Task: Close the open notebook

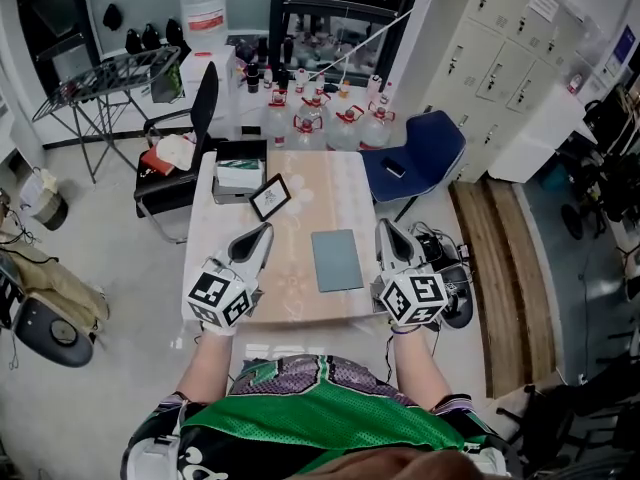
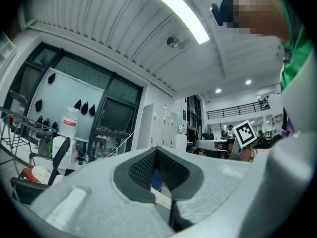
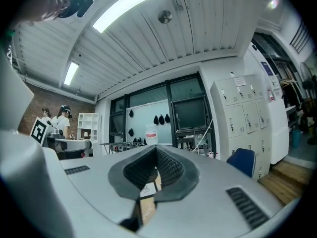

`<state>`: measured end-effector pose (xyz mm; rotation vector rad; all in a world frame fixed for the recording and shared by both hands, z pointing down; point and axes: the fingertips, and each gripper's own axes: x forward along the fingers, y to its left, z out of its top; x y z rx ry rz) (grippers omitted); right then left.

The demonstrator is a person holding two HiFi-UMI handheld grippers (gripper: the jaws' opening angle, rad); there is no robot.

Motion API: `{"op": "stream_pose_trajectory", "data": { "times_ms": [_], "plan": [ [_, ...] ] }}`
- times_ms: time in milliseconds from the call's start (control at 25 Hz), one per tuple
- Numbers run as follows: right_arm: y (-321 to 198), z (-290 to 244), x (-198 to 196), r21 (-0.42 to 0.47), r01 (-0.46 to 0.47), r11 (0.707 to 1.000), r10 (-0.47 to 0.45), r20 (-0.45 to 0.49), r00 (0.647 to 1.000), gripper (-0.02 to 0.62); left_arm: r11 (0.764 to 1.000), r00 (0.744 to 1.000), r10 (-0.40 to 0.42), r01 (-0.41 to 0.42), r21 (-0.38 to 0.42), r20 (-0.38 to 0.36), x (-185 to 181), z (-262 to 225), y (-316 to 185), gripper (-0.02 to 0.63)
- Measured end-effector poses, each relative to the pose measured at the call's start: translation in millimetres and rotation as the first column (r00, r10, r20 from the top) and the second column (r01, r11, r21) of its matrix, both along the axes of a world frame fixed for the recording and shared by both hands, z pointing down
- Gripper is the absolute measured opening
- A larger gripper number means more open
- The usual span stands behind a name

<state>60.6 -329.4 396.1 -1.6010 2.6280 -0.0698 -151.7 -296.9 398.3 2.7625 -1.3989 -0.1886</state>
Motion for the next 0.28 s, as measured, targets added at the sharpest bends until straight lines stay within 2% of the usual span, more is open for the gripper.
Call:
{"op": "stream_pose_trajectory", "data": {
  "times_ms": [280],
  "plan": [
    [-2, -1, -11, -0.005, 0.013, 1.000, -0.014, -0.005, 1.000, 0.002, 1.000, 1.000, 0.008, -0.008, 0.002, 0.003, -6, 4, 6, 0.015]
  ]
}}
